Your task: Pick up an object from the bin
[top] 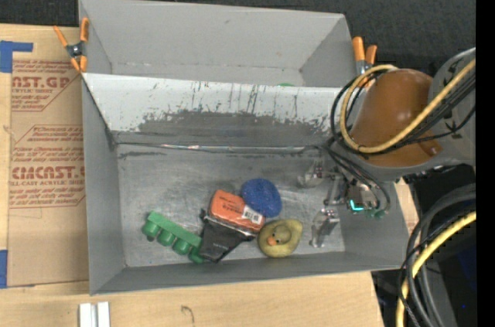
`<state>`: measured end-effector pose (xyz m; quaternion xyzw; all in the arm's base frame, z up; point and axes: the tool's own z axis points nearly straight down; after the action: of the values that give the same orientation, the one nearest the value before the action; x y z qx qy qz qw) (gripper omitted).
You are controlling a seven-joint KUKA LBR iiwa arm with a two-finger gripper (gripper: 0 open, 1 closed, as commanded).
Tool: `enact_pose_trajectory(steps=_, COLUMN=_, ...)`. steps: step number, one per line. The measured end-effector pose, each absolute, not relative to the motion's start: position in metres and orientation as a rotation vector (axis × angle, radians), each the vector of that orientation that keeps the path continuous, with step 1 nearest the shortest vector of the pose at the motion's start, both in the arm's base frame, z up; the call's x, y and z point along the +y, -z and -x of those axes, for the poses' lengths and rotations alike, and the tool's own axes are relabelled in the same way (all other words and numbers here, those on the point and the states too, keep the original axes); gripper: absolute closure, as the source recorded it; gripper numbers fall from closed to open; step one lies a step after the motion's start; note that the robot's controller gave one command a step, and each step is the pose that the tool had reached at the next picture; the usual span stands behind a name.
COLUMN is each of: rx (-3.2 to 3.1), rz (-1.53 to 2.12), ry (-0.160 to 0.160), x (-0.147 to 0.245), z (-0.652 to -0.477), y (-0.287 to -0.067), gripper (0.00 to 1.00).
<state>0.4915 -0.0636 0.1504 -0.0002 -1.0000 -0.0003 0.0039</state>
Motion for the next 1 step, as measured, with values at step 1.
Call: enact_pose_trajectory(steps=1, rx=-3.142, rz=0.0, ry=0.0, x=-0.0634, z=-0.4935, y=-0.154, gripper=0.0)
